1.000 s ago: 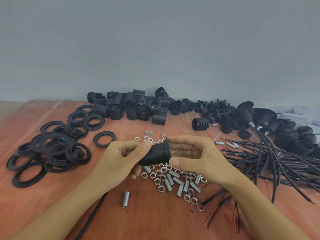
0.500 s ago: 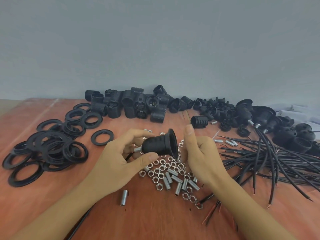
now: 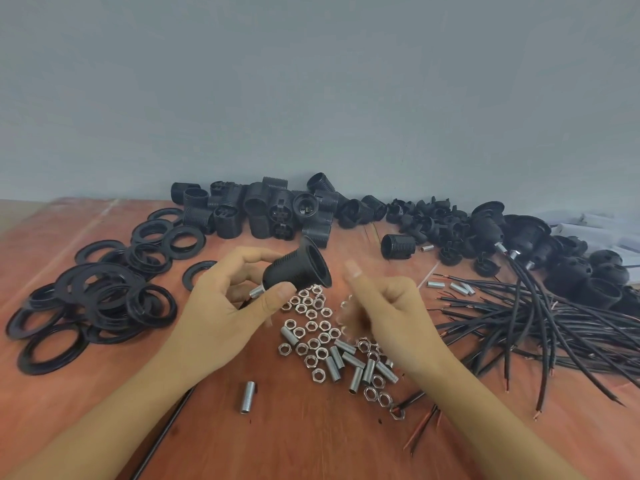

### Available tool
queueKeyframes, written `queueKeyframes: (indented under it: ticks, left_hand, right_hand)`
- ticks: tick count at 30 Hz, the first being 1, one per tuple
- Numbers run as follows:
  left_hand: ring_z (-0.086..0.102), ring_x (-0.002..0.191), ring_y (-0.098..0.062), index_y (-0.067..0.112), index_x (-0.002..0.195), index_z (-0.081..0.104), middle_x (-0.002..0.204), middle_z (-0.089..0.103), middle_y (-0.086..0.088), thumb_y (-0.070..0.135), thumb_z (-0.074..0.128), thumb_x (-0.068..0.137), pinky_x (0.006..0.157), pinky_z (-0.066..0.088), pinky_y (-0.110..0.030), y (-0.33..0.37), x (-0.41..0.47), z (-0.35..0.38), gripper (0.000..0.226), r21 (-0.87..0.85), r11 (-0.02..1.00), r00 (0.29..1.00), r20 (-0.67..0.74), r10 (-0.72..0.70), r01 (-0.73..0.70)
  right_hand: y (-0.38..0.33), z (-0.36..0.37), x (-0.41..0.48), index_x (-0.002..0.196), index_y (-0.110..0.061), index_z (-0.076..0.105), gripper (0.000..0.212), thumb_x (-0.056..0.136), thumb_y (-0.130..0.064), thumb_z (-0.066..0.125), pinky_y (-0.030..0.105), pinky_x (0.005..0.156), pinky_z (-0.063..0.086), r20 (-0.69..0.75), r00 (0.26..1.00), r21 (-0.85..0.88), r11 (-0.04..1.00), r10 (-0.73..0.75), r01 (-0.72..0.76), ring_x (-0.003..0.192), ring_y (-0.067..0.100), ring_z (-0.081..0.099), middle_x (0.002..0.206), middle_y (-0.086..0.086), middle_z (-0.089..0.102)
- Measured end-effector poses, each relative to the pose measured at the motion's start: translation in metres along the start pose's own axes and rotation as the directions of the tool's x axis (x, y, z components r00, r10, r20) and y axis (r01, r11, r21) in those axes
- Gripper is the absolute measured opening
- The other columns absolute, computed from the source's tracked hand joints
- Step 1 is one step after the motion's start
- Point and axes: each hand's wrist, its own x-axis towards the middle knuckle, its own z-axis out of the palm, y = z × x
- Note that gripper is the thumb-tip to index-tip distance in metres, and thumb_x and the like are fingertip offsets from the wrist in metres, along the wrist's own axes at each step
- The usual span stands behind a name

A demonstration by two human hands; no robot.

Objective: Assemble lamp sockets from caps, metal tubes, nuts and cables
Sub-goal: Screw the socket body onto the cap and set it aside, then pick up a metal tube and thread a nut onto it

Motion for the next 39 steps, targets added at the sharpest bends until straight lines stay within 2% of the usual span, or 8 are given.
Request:
queueKeyframes:
  ticks: [3,7,11,18,25,31,34,39]
  left_hand:
    - [0.064,0.054,-0.011,0.040,0.104,0.062,0.086,0.071,0.008,0.052,0.078,0.070,0.047,0.047,-0.015,0.000,0.001,-0.002,0.040,-0.011,1.000,1.000,-0.024,-0.006,0.005]
    - [0.065,0.057,-0.007,0.041,0.103,0.062,0.086,0.072,0.008,0.052,0.070,0.071,0.048,0.046,-0.014,0.000,0.000,0.000,0.035,0.013,1.000,1.000,-0.006,0.013,-0.013]
    - [0.064,0.053,-0.012,0.045,0.102,0.061,0.084,0.071,0.005,0.054,0.074,0.074,0.047,0.047,-0.017,0.000,0.001,-0.002,0.032,-0.004,1.000,1.000,-0.027,-0.004,0.004]
    - [0.064,0.060,-0.004,0.043,0.101,0.062,0.083,0.073,0.005,0.053,0.071,0.070,0.052,0.048,-0.016,-0.001,-0.002,0.003,0.034,0.033,0.999,1.000,0.016,0.027,-0.028]
    - [0.069,0.063,-0.018,0.036,0.112,0.068,0.094,0.075,-0.004,0.043,0.067,0.079,0.052,0.050,-0.018,0.001,-0.006,0.004,0.034,-0.039,0.996,0.986,0.146,0.084,-0.079]
    - [0.068,0.070,-0.012,0.036,0.104,0.071,0.087,0.073,0.013,0.043,0.070,0.084,0.060,0.054,-0.031,-0.006,-0.006,0.000,0.021,0.228,0.964,0.984,0.143,0.104,-0.135]
    - [0.065,0.074,-0.006,0.033,0.105,0.071,0.086,0.068,0.022,0.042,0.071,0.085,0.063,0.053,-0.024,-0.006,-0.007,-0.004,0.022,0.433,0.869,0.954,0.271,0.128,-0.239]
    - [0.059,0.082,0.003,0.037,0.106,0.070,0.093,0.061,0.026,0.057,0.054,0.086,0.072,0.049,-0.019,-0.005,-0.007,-0.007,0.032,0.590,0.742,0.930,0.345,0.126,-0.319]
  right_hand:
    - [0.001,-0.003,0.000,0.051,-0.018,0.064,0.054,0.089,-0.053,0.048,0.016,0.047,0.038,-0.093,0.996,0.013,1.000,-0.010,0.011,0.038,0.011,0.041,0.041,0.002,0.051]
    - [0.000,0.006,-0.002,0.116,-0.032,0.066,0.041,0.085,-0.054,0.052,0.014,0.048,0.042,0.033,0.999,0.015,1.000,0.021,-0.021,0.051,0.006,0.055,0.076,-0.003,0.073]
    - [0.002,0.001,-0.002,0.047,-0.012,0.062,0.058,0.086,-0.054,0.054,0.016,0.045,0.037,-0.118,0.993,0.078,0.997,0.026,-0.017,0.036,0.009,0.040,0.038,0.004,0.048]
    - [0.007,0.014,-0.004,0.103,-0.024,0.071,0.031,0.079,-0.043,0.071,0.010,0.050,0.043,0.075,0.994,0.125,0.988,0.083,-0.092,0.061,0.003,0.060,0.084,0.005,0.071]
    - [0.000,0.017,-0.003,0.115,-0.016,0.063,0.043,0.083,-0.045,0.066,0.027,0.067,0.056,-0.111,0.988,0.339,0.938,0.111,-0.068,0.085,0.018,0.068,0.100,0.005,0.073]
    - [-0.033,-0.051,0.029,0.101,-0.009,0.054,0.057,0.088,-0.064,0.046,0.015,0.027,0.028,-0.254,0.908,0.612,0.782,0.333,-0.116,0.031,0.003,0.031,0.063,-0.001,0.062]
    - [-0.043,-0.104,0.052,0.097,-0.012,0.056,0.042,0.092,-0.054,0.056,0.012,0.028,0.021,-0.287,0.884,0.472,0.857,0.370,-0.206,0.034,0.001,0.028,0.068,-0.001,0.063]
    - [-0.014,-0.168,0.082,0.127,-0.015,0.057,0.046,0.087,-0.035,0.071,0.024,0.050,0.041,-0.621,0.777,-0.310,0.878,0.103,-0.364,0.060,0.016,0.054,0.092,0.007,0.064]
